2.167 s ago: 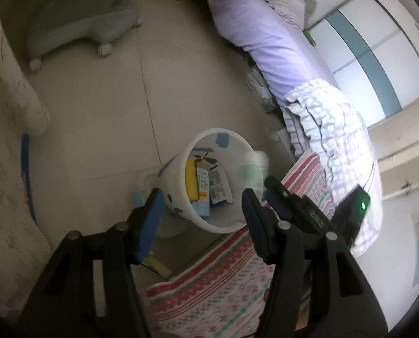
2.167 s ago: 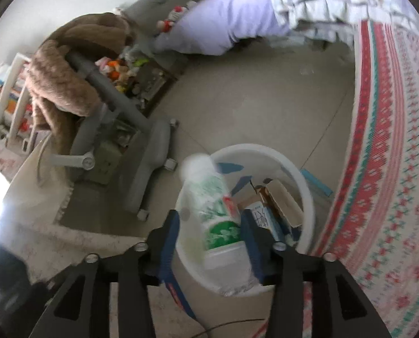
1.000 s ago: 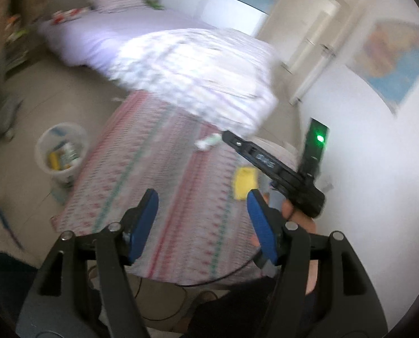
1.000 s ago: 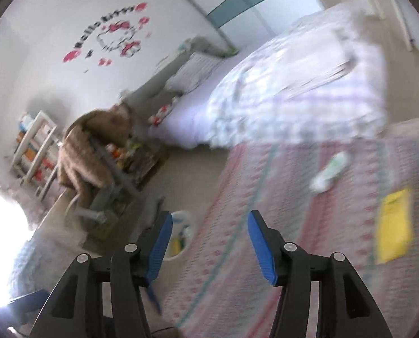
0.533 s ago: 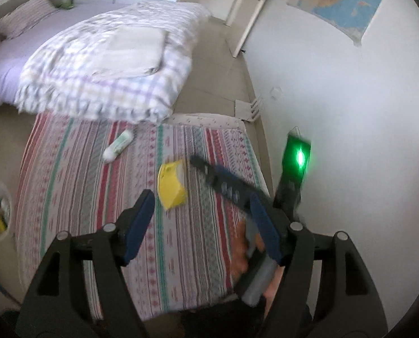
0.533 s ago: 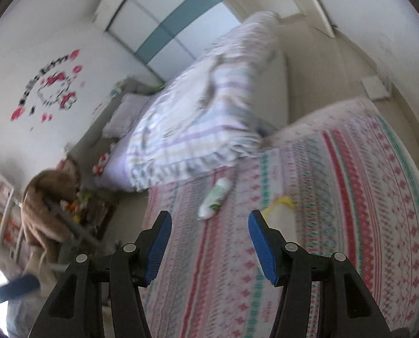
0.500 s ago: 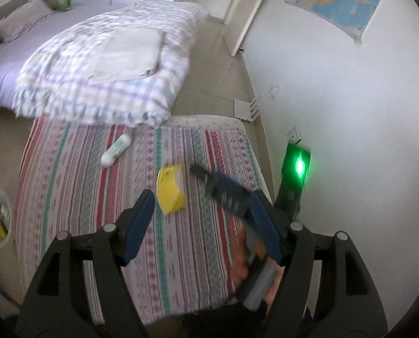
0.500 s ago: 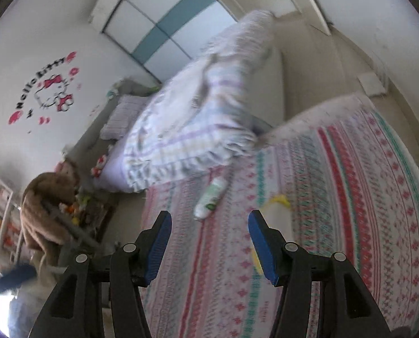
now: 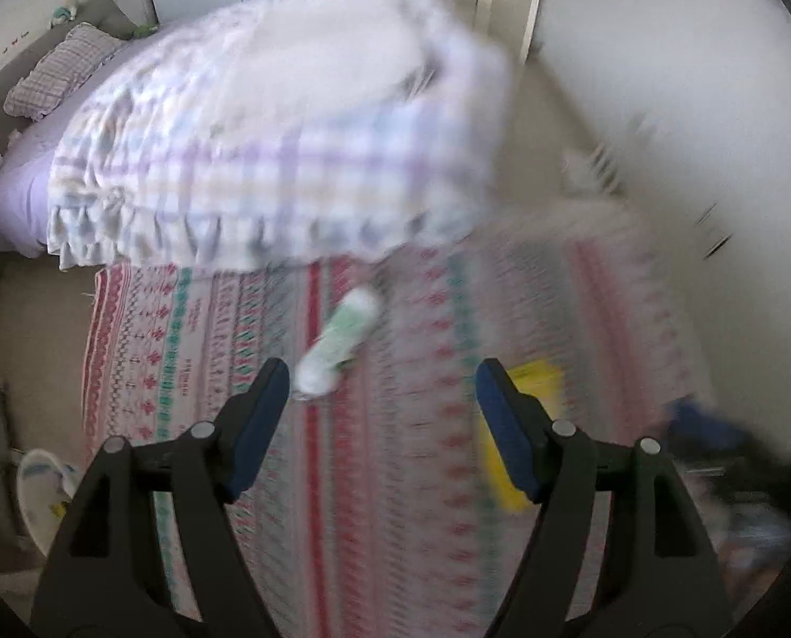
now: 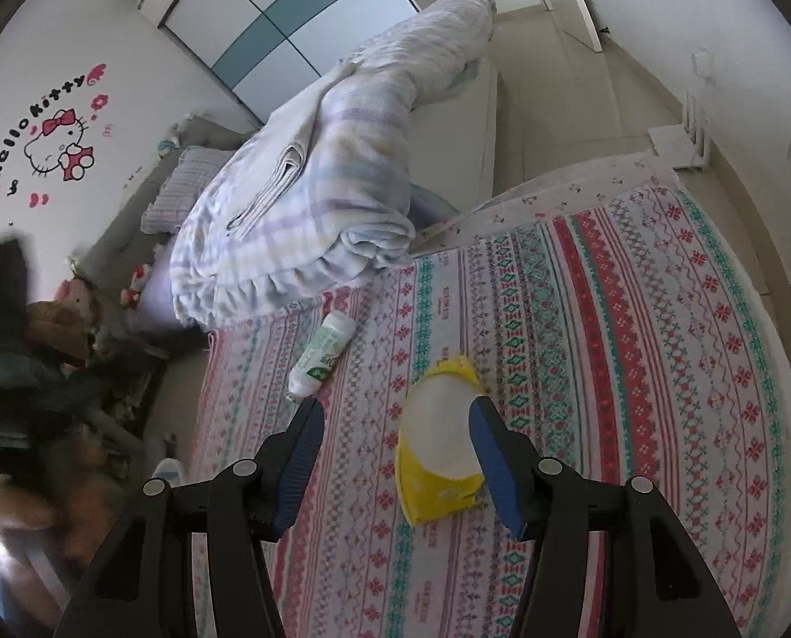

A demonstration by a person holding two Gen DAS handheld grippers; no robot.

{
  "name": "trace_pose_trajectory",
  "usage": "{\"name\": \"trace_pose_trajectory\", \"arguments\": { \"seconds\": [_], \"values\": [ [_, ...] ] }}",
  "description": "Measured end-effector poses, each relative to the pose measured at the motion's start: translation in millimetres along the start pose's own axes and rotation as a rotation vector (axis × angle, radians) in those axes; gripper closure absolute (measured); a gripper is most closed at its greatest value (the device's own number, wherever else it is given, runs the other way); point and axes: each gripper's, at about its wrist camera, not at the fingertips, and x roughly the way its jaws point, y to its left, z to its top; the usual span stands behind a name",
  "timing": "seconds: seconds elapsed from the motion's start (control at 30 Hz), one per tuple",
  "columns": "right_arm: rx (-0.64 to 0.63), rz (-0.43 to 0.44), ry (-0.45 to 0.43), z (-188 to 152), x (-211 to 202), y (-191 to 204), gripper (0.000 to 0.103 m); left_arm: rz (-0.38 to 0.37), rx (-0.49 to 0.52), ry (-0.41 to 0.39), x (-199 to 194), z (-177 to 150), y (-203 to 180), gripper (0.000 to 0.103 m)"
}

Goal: Collect trash
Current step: 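Return to the bed and grasp the other white bottle with the left tool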

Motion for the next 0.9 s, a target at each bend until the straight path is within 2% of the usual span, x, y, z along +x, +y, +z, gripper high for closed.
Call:
{"name": "trace_pose_trajectory", "arguments": {
  "seconds": [0.17, 0.43, 0.53, 0.57, 0.6, 0.63, 0.67, 0.9],
  "values": [
    [-0.029, -0.039, -0.002, 4, 5, 6, 0.045, 0.077, 0.029, 0.102, 68, -1, 13, 0.03],
    [-0.044, -0.059, 0.042, 4, 20, 5, 0.045, 0.125, 0.037, 0.185, 130, -3, 20, 0.03],
    [-0.053, -0.082, 0.066, 3, 27, 4, 0.045, 0.124, 0.031, 0.188, 139, -6, 19, 0.03],
    [-0.058, -0.089, 0.075, 3, 30, 4, 0.045, 0.119, 0.028, 0.187, 140, -7, 19, 0.033],
    [-0.064, -0.098, 0.085, 2, 33, 5, 0.045, 0.113, 0.025, 0.184, 140, -8, 19, 0.046],
    [-0.071, -0.107, 0.094, 1, 36, 5, 0.045, 0.103, 0.022, 0.184, 140, -9, 19, 0.054],
    [-0.078, -0.118, 0.102, 0, 39, 6, 0.045, 0.083, 0.011, 0.182, 139, -9, 20, 0.058],
    [-0.102, -0.171, 0.142, -4, 57, 8, 0.045, 0.102, -0.052, 0.144, 119, -25, 34, 0.059]
  ]
}}
